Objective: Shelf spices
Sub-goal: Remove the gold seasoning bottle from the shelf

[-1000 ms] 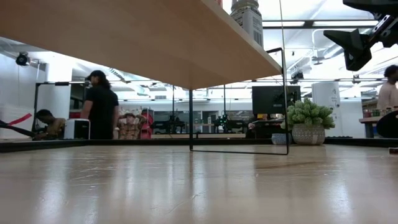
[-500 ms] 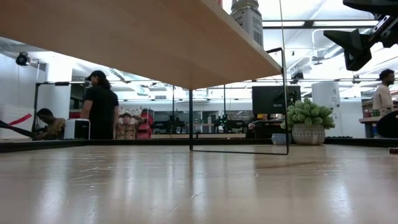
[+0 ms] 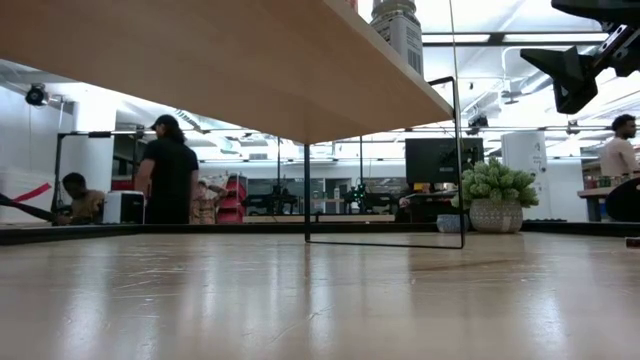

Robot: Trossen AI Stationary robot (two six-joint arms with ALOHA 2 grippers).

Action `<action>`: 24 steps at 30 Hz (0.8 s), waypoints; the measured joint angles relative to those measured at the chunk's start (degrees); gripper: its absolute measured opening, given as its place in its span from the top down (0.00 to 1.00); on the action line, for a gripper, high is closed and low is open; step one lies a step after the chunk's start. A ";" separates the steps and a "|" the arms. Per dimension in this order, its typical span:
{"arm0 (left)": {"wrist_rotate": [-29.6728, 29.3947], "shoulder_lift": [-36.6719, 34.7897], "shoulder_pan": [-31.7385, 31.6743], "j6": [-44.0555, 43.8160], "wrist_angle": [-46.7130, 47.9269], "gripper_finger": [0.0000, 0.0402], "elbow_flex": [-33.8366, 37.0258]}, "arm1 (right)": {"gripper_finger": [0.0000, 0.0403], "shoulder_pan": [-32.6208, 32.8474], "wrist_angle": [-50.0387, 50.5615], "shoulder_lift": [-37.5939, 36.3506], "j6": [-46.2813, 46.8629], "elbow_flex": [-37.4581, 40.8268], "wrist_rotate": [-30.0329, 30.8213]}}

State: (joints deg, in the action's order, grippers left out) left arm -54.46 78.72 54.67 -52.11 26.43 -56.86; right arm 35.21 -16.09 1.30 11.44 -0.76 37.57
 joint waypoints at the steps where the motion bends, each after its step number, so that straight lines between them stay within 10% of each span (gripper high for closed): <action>1: -0.02 0.00 -0.25 0.57 -0.57 0.05 0.00 | 0.32 0.00 0.01 0.02 -0.01 0.00 -0.01; 24: 1.71 -0.02 -2.66 4.74 -1.00 0.27 0.00 | 0.32 0.00 0.82 0.00 0.39 0.01 -0.03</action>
State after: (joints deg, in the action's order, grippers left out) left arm -52.74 78.70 52.01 -47.37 25.43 -56.86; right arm 35.21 -15.27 1.30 11.84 -0.75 37.54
